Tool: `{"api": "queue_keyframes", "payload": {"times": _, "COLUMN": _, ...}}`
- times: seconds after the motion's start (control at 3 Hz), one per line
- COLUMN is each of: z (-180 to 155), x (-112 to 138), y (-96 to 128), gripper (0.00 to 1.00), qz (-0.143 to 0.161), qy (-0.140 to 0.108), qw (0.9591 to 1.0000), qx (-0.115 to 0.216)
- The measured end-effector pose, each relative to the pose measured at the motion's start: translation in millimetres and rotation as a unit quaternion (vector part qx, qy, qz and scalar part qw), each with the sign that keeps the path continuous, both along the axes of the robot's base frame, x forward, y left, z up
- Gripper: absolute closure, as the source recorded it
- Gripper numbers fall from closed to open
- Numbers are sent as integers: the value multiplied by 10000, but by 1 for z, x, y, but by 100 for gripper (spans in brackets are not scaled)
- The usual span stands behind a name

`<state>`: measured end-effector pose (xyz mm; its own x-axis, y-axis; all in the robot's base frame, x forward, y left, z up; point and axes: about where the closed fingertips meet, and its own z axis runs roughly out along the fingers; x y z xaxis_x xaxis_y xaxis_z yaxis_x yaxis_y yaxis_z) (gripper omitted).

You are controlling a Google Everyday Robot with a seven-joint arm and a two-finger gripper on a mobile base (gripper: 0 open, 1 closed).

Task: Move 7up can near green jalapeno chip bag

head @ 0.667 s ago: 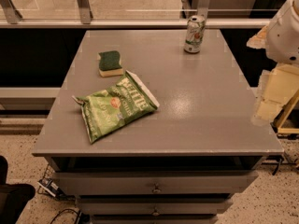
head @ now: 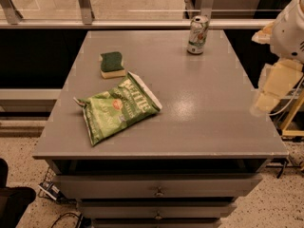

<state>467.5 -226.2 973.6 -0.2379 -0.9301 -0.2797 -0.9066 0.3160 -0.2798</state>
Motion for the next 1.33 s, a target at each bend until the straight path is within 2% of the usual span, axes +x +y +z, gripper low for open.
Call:
{"api": "queue_keyframes", "payload": {"times": 0.33, "z": -13, "x": 54, "y": -23, "gripper": 0, "qz": -428, "qy": -490, "qw": 9951, "qx": 744}}
{"api": "queue_keyframes", "payload": {"times": 0.67, "z": -16, "x": 110, "y": -42, "gripper": 0, "qz": -772, "qy": -1139, "qw": 9781, "qx": 1562}}
{"api": "queue_keyframes", "payload": {"times": 1.0, "z": -7, "x": 162, "y": -54, "gripper": 0, "qz": -958, "qy": -1833, "qw": 9530, "qx": 2216}}
{"api": "queue_keyframes", "payload": {"times": 1.33, "z": -1, "x": 194, "y": -55, "gripper": 0, "qz": -995, "qy": -2225, "qw": 9325, "qx": 2663}}
